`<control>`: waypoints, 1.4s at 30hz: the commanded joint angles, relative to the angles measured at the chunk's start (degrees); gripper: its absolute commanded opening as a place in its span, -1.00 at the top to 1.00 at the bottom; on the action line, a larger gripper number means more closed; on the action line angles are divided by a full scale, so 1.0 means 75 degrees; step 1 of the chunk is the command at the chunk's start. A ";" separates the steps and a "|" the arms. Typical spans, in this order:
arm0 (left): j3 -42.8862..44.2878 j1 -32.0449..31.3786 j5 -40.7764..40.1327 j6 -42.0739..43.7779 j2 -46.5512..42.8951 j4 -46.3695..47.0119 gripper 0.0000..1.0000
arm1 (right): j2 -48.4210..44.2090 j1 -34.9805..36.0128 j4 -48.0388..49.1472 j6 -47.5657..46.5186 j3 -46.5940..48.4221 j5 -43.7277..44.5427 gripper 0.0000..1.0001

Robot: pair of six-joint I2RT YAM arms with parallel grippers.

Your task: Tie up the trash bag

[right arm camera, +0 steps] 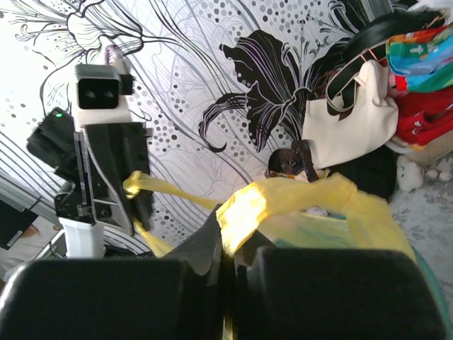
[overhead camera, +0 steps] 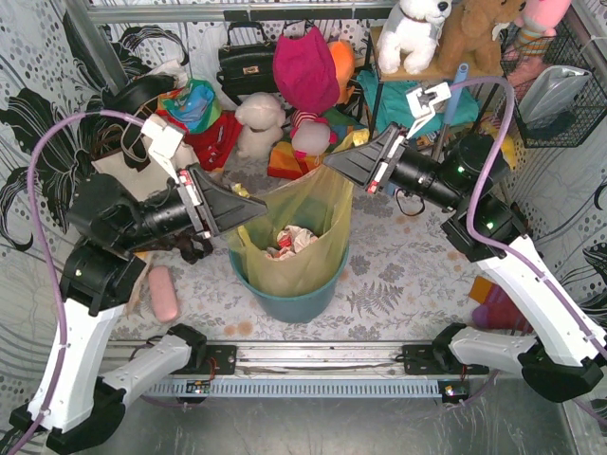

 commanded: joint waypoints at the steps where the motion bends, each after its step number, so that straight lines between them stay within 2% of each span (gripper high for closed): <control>1: 0.1106 0.0028 0.0460 -0.0092 0.0322 0.1451 0.73 | 0.0266 -0.0017 0.0412 0.0004 0.0810 0.0022 1.00; 2: 0.1643 0.0028 0.0338 0.0183 0.0589 0.1093 0.80 | 0.0370 -0.0017 0.0404 -0.0049 0.1042 0.0063 1.00; 5: 0.3110 0.0034 -0.0257 0.0937 0.1386 0.0096 0.82 | 0.0700 -0.0017 0.0214 -0.0304 0.1925 0.0194 1.00; 8: 0.3814 0.0029 -0.0603 0.1273 0.1794 -0.0108 0.83 | 0.0858 -0.0017 0.0070 -0.0499 0.2456 0.0254 1.00; 11: 0.3556 0.0029 -0.0481 0.1220 0.1862 0.0264 0.81 | 0.0755 -0.0017 0.0100 -0.0487 0.2263 0.0266 1.00; 13: 0.3042 0.0029 -0.0496 0.1157 0.1764 0.0471 0.70 | 0.0561 -0.0017 0.0193 -0.0416 0.1798 0.0283 1.00; 17: 0.1883 0.0029 -0.0798 0.1119 0.1418 0.0696 0.49 | 0.0172 -0.0017 0.0455 -0.0238 0.0768 0.0389 0.56; 18: 0.1715 0.0029 -0.0872 0.1139 0.1356 0.0673 0.48 | 0.0111 -0.0017 0.0511 -0.0210 0.0601 0.0384 0.53; 20: 0.1594 0.0029 -0.0972 0.1249 0.1324 0.0569 0.50 | 0.0043 -0.0017 0.0534 -0.0200 0.0475 0.0394 0.66; 22: 0.1738 0.0029 -0.1018 0.1399 0.1440 0.0415 0.62 | 0.0057 -0.0017 0.0371 -0.0287 0.0587 0.0472 0.98; 23: 0.1883 0.0034 -0.0993 0.1496 0.1538 0.0356 0.67 | 0.0103 -0.0017 0.0289 -0.0347 0.0709 0.0506 1.00; 26: 0.2792 0.0040 -0.0885 0.1653 0.2018 0.0158 0.75 | 0.0413 -0.0017 0.0081 -0.0534 0.1398 0.0510 1.00; 32: 0.4809 0.0093 -0.0411 0.1688 0.3157 -0.0043 0.76 | 0.0996 -0.0017 -0.0265 -0.0784 0.2895 0.0280 1.00; 36: 0.4778 0.0168 -0.0058 0.1359 0.3312 0.0461 0.76 | 0.0925 -0.0017 -0.0246 -0.0842 0.2890 0.0289 1.00; 42: 0.3919 0.0360 0.0005 0.1365 0.3178 0.0818 0.75 | 0.0471 -0.0017 -0.0242 -0.0850 0.1793 0.0678 1.00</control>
